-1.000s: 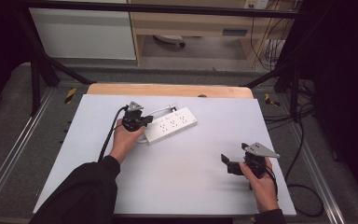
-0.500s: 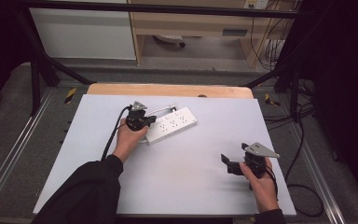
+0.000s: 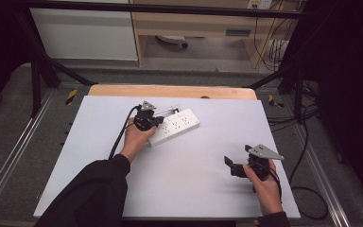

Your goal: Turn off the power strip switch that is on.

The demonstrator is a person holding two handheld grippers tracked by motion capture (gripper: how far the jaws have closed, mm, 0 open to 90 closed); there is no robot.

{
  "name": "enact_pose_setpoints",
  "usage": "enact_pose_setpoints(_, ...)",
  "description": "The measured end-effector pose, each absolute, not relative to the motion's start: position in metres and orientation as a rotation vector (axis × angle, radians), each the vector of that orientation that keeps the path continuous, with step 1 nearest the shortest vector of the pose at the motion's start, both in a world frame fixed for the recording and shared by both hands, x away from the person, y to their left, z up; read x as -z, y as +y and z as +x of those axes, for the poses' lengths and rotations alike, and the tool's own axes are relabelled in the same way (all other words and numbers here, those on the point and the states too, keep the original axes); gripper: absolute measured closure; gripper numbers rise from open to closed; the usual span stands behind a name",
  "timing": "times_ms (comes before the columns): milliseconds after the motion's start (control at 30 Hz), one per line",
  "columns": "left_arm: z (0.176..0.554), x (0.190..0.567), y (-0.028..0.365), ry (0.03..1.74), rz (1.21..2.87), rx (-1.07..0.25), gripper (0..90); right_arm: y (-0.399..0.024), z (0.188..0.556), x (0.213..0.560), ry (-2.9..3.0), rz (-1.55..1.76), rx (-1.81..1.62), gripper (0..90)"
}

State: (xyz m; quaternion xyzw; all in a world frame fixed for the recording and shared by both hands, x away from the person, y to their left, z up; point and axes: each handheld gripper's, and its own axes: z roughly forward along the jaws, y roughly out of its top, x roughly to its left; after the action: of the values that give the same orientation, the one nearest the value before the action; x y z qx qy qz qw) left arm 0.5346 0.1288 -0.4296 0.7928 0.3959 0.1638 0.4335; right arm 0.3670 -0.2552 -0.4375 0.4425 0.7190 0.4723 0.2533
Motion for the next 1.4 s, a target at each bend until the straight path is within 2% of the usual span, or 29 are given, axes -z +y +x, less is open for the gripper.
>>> enact_pose_setpoints(1400, 0.546, 0.436, 0.123, 1.008, 1.991, -0.415, 90.0, -0.257, 0.367, 0.437, 1.953, 1.207, -1.295, 3.1)
